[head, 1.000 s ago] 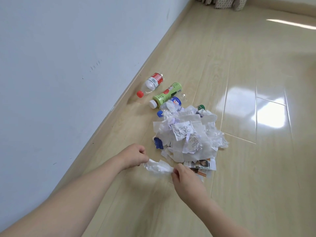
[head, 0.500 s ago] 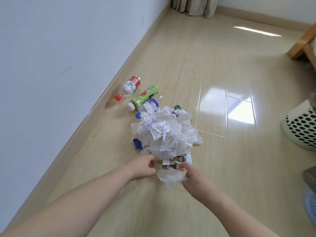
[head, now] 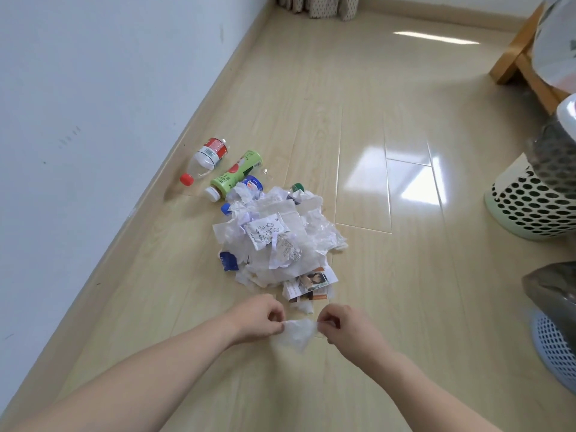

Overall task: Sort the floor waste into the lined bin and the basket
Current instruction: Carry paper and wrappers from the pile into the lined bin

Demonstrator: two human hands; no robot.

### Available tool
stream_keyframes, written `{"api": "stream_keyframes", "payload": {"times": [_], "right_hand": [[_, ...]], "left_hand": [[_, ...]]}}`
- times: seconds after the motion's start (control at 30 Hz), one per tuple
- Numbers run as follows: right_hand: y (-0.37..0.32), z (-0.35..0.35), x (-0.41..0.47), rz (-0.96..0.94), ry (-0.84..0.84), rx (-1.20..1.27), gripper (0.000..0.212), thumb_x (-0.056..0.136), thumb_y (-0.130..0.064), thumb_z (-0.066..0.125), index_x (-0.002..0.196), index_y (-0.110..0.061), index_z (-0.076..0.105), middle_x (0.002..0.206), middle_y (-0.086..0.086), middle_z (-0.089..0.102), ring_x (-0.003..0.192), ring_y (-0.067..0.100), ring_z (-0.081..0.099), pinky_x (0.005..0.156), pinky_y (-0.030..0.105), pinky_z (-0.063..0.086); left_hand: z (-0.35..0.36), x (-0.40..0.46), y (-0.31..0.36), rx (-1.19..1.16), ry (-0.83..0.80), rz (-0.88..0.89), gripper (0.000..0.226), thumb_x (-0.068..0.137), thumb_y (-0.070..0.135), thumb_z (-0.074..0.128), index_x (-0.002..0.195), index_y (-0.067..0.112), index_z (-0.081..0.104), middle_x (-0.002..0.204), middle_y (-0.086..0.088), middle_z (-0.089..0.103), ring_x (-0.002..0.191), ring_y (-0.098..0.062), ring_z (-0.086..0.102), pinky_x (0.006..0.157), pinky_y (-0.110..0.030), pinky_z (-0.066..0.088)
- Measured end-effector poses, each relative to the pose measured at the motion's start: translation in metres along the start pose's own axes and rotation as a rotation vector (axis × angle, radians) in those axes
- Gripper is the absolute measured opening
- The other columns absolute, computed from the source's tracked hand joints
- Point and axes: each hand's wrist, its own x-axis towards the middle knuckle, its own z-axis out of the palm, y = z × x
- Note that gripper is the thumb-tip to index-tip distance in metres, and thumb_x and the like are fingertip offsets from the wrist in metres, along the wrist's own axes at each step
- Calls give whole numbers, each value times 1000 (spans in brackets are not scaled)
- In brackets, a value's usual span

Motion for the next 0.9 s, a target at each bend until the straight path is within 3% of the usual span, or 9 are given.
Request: {"api": "stream_keyframes", "payload": {"times": [0.13, 0.27, 0.5, 0.57, 0.7, 0.9], "right_hand": [[-1, -16, -7, 0, 26, 96, 19, 87, -15, 58, 71, -26, 60, 71, -5, 62, 67, 13, 61, 60, 22, 44], [-7, -50, -20, -3, 47, 172, 13, 88, -16, 59, 76, -18, 63, 73, -2, 65, 58, 7, 58, 55, 18, 44], [-12, -182, -55, -55, 208, 380, 8, 89, -10, 62, 82, -7, 66, 68, 2, 65, 57, 12, 56, 56, 22, 46], [-2, -226, -75, -85, 283, 447, 7, 88, -10, 63, 84, -6, 68, 69, 3, 65, 58, 12, 57, 58, 23, 47], [29, -282, -103, -103, 422, 587, 9, 89, -9, 63, 91, -1, 67, 71, 5, 65, 57, 11, 57, 54, 20, 47], [108, -331, -140, 81, 498, 593, 8, 91, -9, 60, 90, -4, 67, 74, 8, 66, 60, 14, 60, 56, 23, 51]], "left_hand": [[-12, -9, 6, -181, 6, -34, 13, 88, 21, 63, 74, 22, 64, 65, 12, 52, 58, -2, 45, 55, -15, 36], [-38, -19, 36, -274, -8, -88, 22, 88, 20, 61, 66, 23, 59, 51, 15, 44, 49, -2, 39, 51, -18, 31], [-109, -11, 160, -234, 119, 35, 9, 68, 21, 51, 61, 16, 47, 65, -5, 37, 67, -17, 33, 63, -34, 26], [-122, -9, 211, -201, 140, 84, 9, 61, 22, 49, 56, 16, 43, 65, -5, 37, 64, -17, 32, 61, -31, 27], [-125, -4, 290, -147, 165, 148, 10, 58, 21, 46, 53, 14, 39, 56, 1, 35, 46, -9, 30, 42, -16, 24], [-107, 18, 369, -51, 226, 140, 13, 61, 26, 43, 59, 14, 48, 59, 0, 52, 51, -13, 47, 51, -24, 33]]}}
